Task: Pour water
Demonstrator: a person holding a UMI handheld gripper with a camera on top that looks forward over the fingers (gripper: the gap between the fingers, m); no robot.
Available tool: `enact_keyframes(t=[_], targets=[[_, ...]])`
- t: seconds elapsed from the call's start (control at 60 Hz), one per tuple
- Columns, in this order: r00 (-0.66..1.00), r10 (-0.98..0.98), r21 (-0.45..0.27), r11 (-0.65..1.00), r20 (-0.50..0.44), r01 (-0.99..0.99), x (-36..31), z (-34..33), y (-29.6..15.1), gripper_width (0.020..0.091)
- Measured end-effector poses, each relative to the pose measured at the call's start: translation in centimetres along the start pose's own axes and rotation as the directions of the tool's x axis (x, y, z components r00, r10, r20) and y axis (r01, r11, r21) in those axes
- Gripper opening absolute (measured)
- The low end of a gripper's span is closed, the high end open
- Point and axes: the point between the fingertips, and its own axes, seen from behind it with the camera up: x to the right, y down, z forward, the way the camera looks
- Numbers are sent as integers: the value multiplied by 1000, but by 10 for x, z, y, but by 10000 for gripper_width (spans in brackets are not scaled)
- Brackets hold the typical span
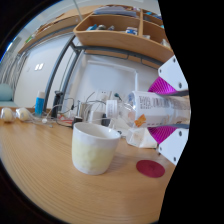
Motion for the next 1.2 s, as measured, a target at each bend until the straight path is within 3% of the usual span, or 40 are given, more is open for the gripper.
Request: enact_keyframes(t=[0.267,0.5,0.633,0.8,0.917,1.0,1.117,1.2], targets=[[918,-395,27,918,-40,396,16,15,-16,381],[909,-416,39,908,-22,416,9,18,-18,382],[961,-275,54,960,-25,276,7,16,-17,382],[970,243,45,969,-27,-242,28,7,9,382],[737,676,16,737,-24,-676,30,3,21,383],[445,893,27,444,64,-896,32,1,28,392],[30,986,-33,36,166,-999,14,4,19,392],[-122,976,-53,-114,183,-992,4,10,24,392]])
